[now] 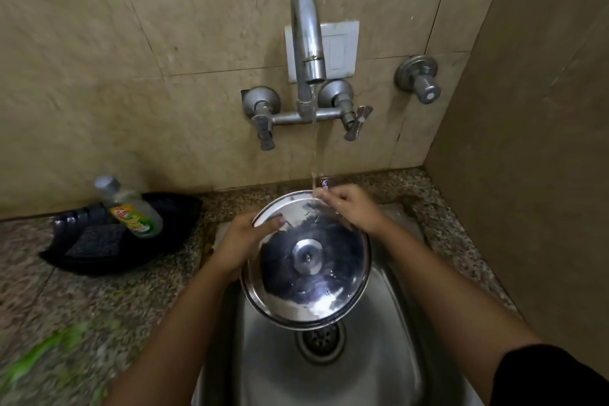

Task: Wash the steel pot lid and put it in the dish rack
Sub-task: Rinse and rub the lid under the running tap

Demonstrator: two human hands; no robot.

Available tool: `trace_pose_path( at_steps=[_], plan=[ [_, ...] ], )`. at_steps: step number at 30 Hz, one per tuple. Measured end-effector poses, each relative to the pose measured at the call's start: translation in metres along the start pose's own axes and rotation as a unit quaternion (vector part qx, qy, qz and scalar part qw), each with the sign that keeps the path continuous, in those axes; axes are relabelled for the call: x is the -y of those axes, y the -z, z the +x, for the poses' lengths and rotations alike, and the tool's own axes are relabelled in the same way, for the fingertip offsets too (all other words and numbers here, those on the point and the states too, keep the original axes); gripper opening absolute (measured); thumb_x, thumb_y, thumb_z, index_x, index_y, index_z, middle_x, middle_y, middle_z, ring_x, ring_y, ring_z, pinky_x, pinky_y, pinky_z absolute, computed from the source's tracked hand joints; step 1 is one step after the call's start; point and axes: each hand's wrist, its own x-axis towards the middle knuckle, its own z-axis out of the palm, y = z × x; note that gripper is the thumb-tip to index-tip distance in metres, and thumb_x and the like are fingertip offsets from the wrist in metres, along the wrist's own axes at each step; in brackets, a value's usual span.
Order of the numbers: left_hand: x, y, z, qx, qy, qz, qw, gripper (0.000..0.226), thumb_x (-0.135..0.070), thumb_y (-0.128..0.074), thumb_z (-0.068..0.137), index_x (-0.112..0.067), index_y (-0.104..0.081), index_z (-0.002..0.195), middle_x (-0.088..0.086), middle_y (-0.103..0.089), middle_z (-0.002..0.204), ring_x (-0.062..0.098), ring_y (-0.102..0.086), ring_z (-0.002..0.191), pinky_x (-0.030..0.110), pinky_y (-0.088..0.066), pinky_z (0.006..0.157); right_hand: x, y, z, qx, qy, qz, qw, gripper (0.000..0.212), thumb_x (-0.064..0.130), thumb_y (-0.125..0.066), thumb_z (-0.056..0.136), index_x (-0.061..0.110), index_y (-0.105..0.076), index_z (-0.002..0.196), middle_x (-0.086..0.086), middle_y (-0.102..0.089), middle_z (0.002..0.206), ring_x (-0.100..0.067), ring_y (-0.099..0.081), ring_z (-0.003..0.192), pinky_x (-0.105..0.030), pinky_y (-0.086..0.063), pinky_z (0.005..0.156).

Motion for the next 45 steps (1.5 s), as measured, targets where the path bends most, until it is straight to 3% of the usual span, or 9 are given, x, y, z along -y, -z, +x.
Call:
trace_pose_path(
  at_steps=[4,8,12,17,20,24,29,36,45],
  plan=[
    [0.023,0.004,-0.009,-0.106,0.04,-0.097,0.989,0.015,-0.025,-0.065,0.089,-0.014,-0.075,0.089,0.006,-0.078,0.088,0.023,-0.072,0.085,0.034,-0.058,0.076,-0.029,-0.012,-0.026,-0.165,-0.051,0.033,0.984,0.048,0.055,-0.051,0.09,0.016,-0.057,0.063,-0.003,-0.054,0.061,-0.015,-0.051,0.06,-0.033,-0.039,0.061],
    [0.034,-0.006,-0.021,-0.192,0.075,-0.117,0.972,0.033,-0.043,-0.049,0.096,-0.02,-0.072,0.088,0.0,-0.077,0.092,0.013,-0.071,0.081,0.034,-0.056,0.08,-0.039,-0.039,-0.052,-0.313,-0.038,-0.25,0.915,0.023,0.023,-0.043,0.098,0.01,-0.061,0.106,-0.012,-0.066,0.104,-0.031,-0.062,0.096,-0.037,-0.046,0.076],
    [0.044,-0.026,-0.031,-0.15,0.091,-0.159,0.972,0.04,-0.049,-0.049,0.094,-0.019,-0.074,0.097,0.006,-0.076,0.099,0.029,-0.068,0.104,0.045,-0.053,0.092,-0.016,-0.063,-0.033,-0.206,0.002,-0.403,0.892,0.064,0.048,-0.03,0.097,0.01,-0.024,0.149,-0.011,-0.028,0.156,-0.028,-0.022,0.145,-0.046,-0.021,0.117],
    [0.037,-0.038,-0.021,-0.188,0.121,-0.195,0.955,0.043,-0.051,-0.048,0.093,-0.015,-0.071,0.097,0.001,-0.077,0.094,0.023,-0.07,0.098,0.036,-0.053,0.086,0.003,-0.108,-0.052,0.028,0.183,-0.411,0.893,0.06,0.034,-0.026,0.098,0.015,-0.01,0.153,-0.003,-0.007,0.162,-0.015,-0.002,0.149,-0.038,-0.008,0.12],
    [0.045,-0.02,-0.01,-0.204,0.137,-0.22,0.944,0.067,-0.073,-0.055,0.073,-0.015,-0.072,0.101,0.01,-0.073,0.107,0.03,-0.067,0.103,0.05,-0.048,0.099,-0.025,-0.085,-0.081,0.091,0.211,-0.445,0.866,0.059,0.037,-0.025,0.1,0.022,-0.004,0.153,0.004,-0.002,0.161,-0.011,0.001,0.148,-0.031,0.001,0.119],
    [0.04,-0.014,-0.017,-0.244,0.11,-0.173,0.948,0.041,-0.052,-0.049,0.092,-0.018,-0.07,0.079,0.007,-0.072,0.092,0.031,-0.066,0.098,0.049,-0.05,0.095,-0.062,-0.029,-0.084,-0.011,0.074,-0.495,0.866,0.067,0.047,-0.024,0.097,0.019,-0.001,0.153,0.003,0.005,0.158,-0.017,0.003,0.148,-0.039,-0.005,0.12],
    [0.041,-0.035,-0.023,-0.2,0.123,-0.202,0.951,0.043,-0.051,-0.048,0.093,-0.014,-0.071,0.095,0.013,-0.074,0.103,0.029,-0.07,0.096,0.045,-0.054,0.089,-0.026,-0.039,-0.031,-0.113,0.021,-0.488,0.865,0.071,0.054,-0.021,0.098,0.013,-0.002,0.153,-0.006,-0.002,0.162,-0.019,0.003,0.148,-0.037,0.001,0.119],
    [0.024,-0.038,-0.011,-0.214,0.104,-0.191,0.952,0.051,-0.058,-0.048,0.089,-0.013,-0.07,0.095,0.01,-0.075,0.095,0.023,-0.071,0.092,0.036,-0.051,0.092,-0.001,-0.083,-0.06,0.082,0.249,-0.444,0.857,0.06,0.04,-0.031,0.1,0.015,-0.014,0.152,-0.001,-0.011,0.161,-0.013,-0.004,0.148,-0.038,-0.01,0.12],
    [0.025,-0.036,-0.018,-0.258,0.088,-0.18,0.945,0.038,-0.049,-0.046,0.095,-0.021,-0.068,0.082,0.004,-0.071,0.09,0.018,-0.067,0.083,0.032,-0.052,0.076,-0.041,-0.036,-0.072,-0.017,0.128,-0.483,0.866,0.067,0.05,-0.027,0.097,0.018,-0.009,0.153,0.0,-0.003,0.161,-0.014,0.001,0.148,-0.04,-0.011,0.119]
  ],
)
